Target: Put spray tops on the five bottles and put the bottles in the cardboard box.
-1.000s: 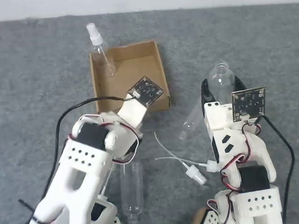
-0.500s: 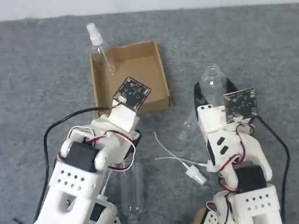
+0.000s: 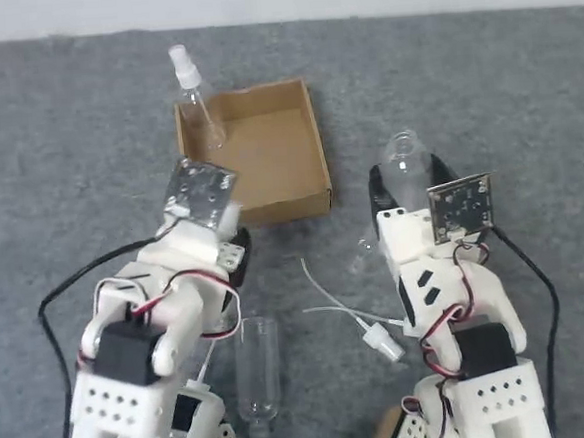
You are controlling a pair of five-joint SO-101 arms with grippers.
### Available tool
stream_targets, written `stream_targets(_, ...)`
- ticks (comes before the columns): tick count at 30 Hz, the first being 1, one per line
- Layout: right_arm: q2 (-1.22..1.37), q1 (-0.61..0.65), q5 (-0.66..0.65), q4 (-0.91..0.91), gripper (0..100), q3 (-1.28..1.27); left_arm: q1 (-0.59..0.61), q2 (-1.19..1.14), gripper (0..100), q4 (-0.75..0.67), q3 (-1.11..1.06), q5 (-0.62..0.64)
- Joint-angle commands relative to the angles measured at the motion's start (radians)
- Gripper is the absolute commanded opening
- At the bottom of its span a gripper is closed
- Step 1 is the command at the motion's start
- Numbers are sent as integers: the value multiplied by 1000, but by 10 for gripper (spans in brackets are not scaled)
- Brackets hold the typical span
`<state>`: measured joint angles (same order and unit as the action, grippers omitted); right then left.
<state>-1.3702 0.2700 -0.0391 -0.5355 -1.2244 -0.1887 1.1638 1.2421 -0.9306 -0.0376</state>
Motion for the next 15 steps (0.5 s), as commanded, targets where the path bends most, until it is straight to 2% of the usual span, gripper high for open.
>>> stream_targets(1, -31, 48, -20, 35, 92, 0, 23, 92, 12, -52, -21, 21)
stream_targets(8, -31, 159, -140, 36, 91, -23, 77, 199, 12, -78, -59, 23)
stream_targets(15, -31, 222, -163, 33, 91, -31, 141, 292, 12, -118, -102, 64)
